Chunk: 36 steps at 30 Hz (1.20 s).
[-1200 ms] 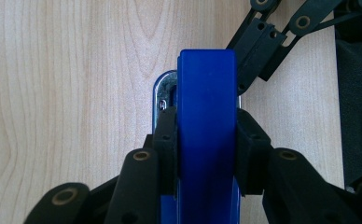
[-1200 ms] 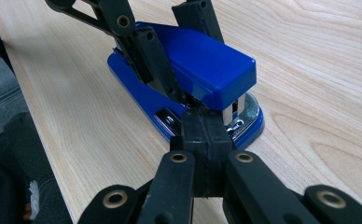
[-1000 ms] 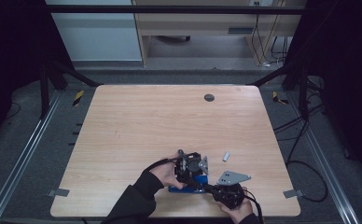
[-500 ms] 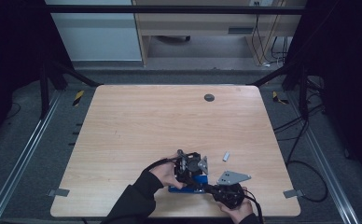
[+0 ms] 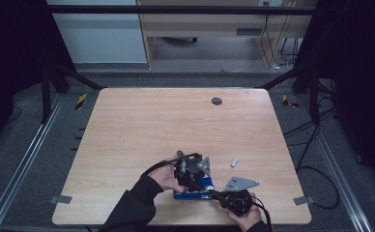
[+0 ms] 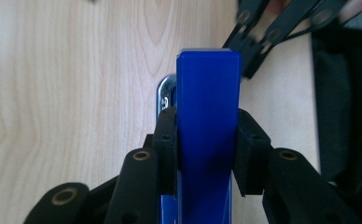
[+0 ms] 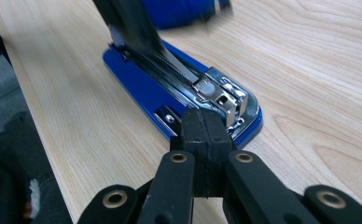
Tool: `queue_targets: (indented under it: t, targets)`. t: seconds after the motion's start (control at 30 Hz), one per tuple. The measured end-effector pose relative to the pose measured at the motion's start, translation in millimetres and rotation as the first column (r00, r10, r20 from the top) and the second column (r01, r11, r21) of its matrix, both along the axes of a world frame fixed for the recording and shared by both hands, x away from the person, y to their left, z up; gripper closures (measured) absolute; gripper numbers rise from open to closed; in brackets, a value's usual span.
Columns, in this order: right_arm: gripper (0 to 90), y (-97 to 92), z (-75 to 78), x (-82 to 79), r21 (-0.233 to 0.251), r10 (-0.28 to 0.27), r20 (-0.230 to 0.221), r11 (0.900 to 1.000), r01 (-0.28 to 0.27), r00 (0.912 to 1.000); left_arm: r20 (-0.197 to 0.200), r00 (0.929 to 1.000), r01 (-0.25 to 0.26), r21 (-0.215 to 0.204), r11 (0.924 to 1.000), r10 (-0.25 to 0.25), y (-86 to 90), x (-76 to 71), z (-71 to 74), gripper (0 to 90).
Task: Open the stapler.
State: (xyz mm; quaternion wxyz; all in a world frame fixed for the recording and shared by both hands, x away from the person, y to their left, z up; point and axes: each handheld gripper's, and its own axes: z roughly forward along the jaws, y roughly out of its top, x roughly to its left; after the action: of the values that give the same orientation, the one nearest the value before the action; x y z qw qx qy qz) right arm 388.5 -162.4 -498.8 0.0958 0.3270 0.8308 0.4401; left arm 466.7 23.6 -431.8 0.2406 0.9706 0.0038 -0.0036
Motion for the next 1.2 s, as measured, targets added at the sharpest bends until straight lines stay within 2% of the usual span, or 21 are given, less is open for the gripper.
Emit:
queue_targets:
  t: [0.2,0.33,0.4,0.7,1.03,1.2]
  targets:
    - [90.0,-0.8,-0.3,0.1,0.003,-0.001,-0.001,1.0,0.001,1.0,0.018,0.9998,0.004,-0.01,0.9999,-0.003,4.7,-0.2,6.0,66.3]
    - [90.0,-0.5,-0.5,0.1,0.002,0.002,0.007,1.0,-0.002,1.0,0.025,0.9997,0.004,-0.004,1.0,-0.004,2.7,-1.2,3.5,66.2]
    - [90.0,-0.6,-0.9,-0.2,0.003,0.003,0.013,1.0,-0.003,0.9999,0.027,0.9996,-0.003,-0.021,0.9998,0.004,4.3,-2.3,2.6,66.1]
    - [90.0,-0.7,-1.0,0.5,0.0,0.001,0.019,1.0,-0.001,0.9998,0.053,0.9984,-0.015,-0.038,0.9991,0.017,7.0,-6.6,2.4,66.0]
    - [90.0,-0.9,-1.1,0.8,0.005,0.0,0.013,1.0,0.0,0.9999,0.049,0.9983,-0.027,-0.079,0.9965,0.031,12.7,-6.7,1.6,65.9]
    - [90.0,-0.7,0.0,1.2,-0.005,0.012,0.015,0.9999,-0.012,0.9998,0.048,0.9983,-0.028,-0.084,0.9961,0.032,12.5,-6.5,0.4,65.8]
